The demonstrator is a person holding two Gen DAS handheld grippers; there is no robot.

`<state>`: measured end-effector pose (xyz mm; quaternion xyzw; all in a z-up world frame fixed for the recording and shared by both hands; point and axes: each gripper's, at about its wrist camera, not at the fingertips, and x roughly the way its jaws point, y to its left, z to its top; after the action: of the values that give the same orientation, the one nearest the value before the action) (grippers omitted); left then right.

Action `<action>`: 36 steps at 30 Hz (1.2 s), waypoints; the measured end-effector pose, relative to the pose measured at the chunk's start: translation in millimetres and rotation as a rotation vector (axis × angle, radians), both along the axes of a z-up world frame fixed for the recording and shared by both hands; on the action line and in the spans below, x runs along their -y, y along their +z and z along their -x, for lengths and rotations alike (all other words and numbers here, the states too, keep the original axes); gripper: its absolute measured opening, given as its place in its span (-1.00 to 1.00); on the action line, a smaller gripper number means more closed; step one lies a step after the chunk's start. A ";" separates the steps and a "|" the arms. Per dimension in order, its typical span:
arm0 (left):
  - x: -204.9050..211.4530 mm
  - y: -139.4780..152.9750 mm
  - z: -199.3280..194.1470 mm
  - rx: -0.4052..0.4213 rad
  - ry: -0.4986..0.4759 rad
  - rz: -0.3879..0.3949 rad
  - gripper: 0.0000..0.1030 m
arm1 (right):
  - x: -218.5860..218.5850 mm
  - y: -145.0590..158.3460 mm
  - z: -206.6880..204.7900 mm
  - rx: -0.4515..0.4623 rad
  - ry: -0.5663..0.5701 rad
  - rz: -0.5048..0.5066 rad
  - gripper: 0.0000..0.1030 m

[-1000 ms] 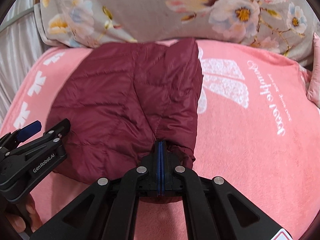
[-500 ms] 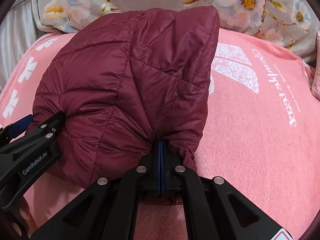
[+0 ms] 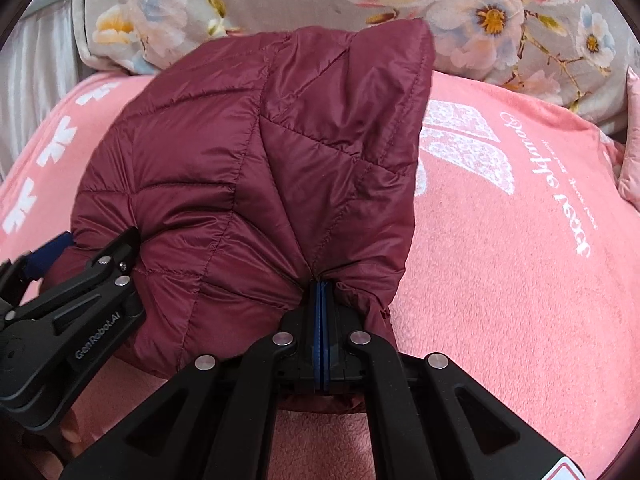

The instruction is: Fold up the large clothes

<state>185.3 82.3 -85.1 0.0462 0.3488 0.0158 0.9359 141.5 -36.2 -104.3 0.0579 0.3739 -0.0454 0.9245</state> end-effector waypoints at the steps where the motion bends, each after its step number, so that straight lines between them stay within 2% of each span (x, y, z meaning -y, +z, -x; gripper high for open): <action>1: -1.3 2.6 1.2 0.002 0.001 0.009 0.38 | 3.7 3.9 4.8 0.006 -0.001 -0.025 -1.00; 5: -8.3 15.2 13.2 0.005 0.013 0.040 0.45 | 9.5 22.2 32.6 0.053 -0.002 -0.065 -0.92; 7: -10.5 22.1 27.6 0.016 0.020 0.063 0.52 | 9.2 27.2 49.1 0.072 0.002 -0.060 -0.80; 9: -9.9 24.3 41.7 0.022 0.018 0.074 0.58 | 8.4 28.9 64.6 0.084 0.002 -0.053 -0.54; 11: -7.4 24.2 57.5 0.031 0.010 0.082 0.59 | 6.7 27.7 81.2 0.096 0.004 -0.041 -0.46; 13: -2.9 22.3 70.7 0.036 -0.007 0.078 0.61 | 3.5 25.5 94.4 0.102 0.009 -0.030 -0.42; 15: 3.9 18.9 83.7 0.034 -0.024 0.065 0.65 | 0.5 22.7 108.1 0.113 0.005 -0.017 -0.25; 18: 14.9 11.4 99.9 0.016 -0.045 0.044 0.67 | 1.7 19.1 120.4 0.124 -0.004 0.010 -0.17; 22: 18.5 9.9 112.7 0.027 -0.008 0.022 0.81 | 4.7 12.1 130.1 0.105 -0.015 0.013 -0.13; 30: 25.7 5.6 117.8 0.035 0.007 -0.025 0.81 | 7.8 5.2 137.9 0.111 -0.036 0.014 -0.13; 36: 24.8 3.8 118.0 0.028 0.009 -0.010 0.81 | 9.3 3.0 136.3 0.102 -0.033 0.018 -0.13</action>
<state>67.4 57.4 -81.3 0.0490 0.3359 0.0222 0.9404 5.2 -45.5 -101.3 0.0579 0.3248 -0.0613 0.9420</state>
